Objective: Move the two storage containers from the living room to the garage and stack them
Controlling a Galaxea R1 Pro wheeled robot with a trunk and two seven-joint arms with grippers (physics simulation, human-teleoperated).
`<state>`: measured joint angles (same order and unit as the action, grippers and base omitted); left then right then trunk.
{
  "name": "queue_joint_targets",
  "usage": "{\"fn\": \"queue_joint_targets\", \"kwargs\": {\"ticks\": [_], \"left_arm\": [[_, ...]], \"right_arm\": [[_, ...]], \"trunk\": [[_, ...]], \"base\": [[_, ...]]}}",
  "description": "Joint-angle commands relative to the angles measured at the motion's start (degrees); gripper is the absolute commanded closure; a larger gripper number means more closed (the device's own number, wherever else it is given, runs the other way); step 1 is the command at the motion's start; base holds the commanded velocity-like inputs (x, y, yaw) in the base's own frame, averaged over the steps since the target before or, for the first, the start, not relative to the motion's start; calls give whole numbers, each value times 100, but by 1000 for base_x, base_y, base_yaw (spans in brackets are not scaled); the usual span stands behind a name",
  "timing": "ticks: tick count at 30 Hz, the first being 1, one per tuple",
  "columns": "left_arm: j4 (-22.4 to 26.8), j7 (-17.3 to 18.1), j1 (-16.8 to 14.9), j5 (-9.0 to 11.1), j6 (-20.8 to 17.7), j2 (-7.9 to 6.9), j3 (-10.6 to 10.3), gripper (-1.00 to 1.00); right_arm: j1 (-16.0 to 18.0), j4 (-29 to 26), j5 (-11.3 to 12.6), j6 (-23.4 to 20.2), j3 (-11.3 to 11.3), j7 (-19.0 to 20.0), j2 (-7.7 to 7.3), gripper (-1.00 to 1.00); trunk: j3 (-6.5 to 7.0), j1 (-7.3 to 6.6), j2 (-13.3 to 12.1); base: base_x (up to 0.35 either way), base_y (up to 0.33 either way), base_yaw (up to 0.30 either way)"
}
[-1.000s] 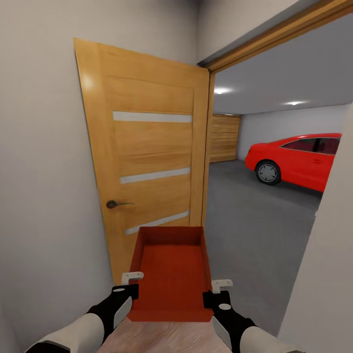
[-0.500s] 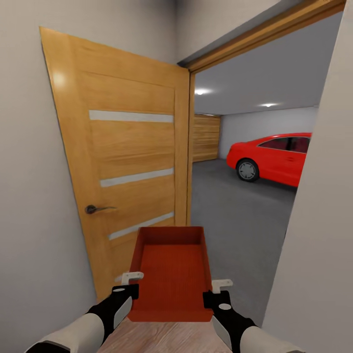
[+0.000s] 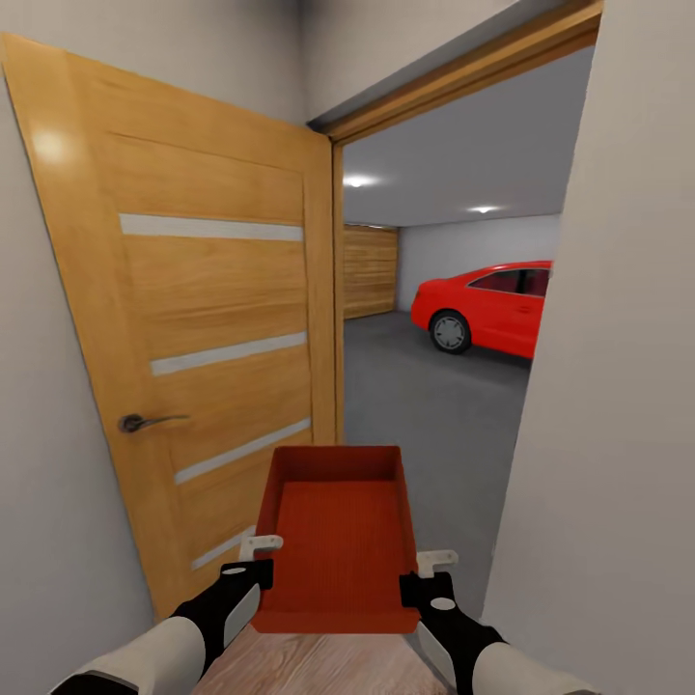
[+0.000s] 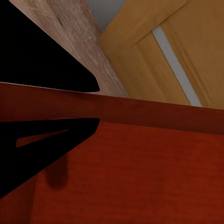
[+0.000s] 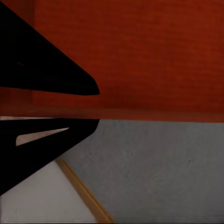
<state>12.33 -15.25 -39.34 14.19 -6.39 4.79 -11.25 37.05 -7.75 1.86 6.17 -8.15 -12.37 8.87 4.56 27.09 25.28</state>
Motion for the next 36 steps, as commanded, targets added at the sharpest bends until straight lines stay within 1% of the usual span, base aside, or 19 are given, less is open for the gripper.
{"fn": "queue_joint_targets", "kwargs": {"ticks": [1,5,8,16,17,19,21,23,25,28,32,36], "left_arm": [[32,-216,-3,-109,209,-198,214,100],[29,-216,-3,-109,209,-198,212,100],[25,-216,-3,-109,206,-198,213,100],[24,-213,-3,-101,200,-198,220,100],[22,-73,-3,23,11,-37,-18,100],[15,-67,-1,306,90,-82,-286,100],[10,-67,2,541,69,-110,-508,100],[7,-68,4,684,95,-108,-649,100],[2,-74,5,827,138,-109,-767,100],[-1,-69,5,976,174,-109,-894,100],[-20,-67,6,1052,188,-110,-954,100],[-16,-66,6,1075,191,-110,-964,100]], "right_arm": [[1,10,51,7,130,129,1,100],[0,10,51,7,130,129,1,100],[-1,10,51,7,130,129,1,100],[-1,10,51,7,130,133,0,100],[2,19,53,31,-16,8,7,100],[3,19,38,36,-34,-2,12,100],[3,19,11,39,-25,-11,15,100],[3,19,38,41,-40,-29,13,100],[2,19,20,41,-57,-37,11,100],[3,19,-77,42,0,-44,10,100],[3,19,-215,42,44,-43,8,100],[3,19,-338,42,156,-32,3,100]], "trunk": [[-2,2,5],[-2,2,5],[-2,2,5],[-2,2,5],[-3,2,5],[-3,2,5],[-3,2,5],[-3,2,5],[-3,2,5],[-3,2,5],[-3,2,5],[-3,2,5]], "base": [[0,0,-246],[0,0,-241],[29,36,-108],[158,235,-14],[0,0,0],[0,0,0],[0,0,0],[0,0,0],[0,0,0],[0,0,0],[0,0,0],[0,0,0]]}}
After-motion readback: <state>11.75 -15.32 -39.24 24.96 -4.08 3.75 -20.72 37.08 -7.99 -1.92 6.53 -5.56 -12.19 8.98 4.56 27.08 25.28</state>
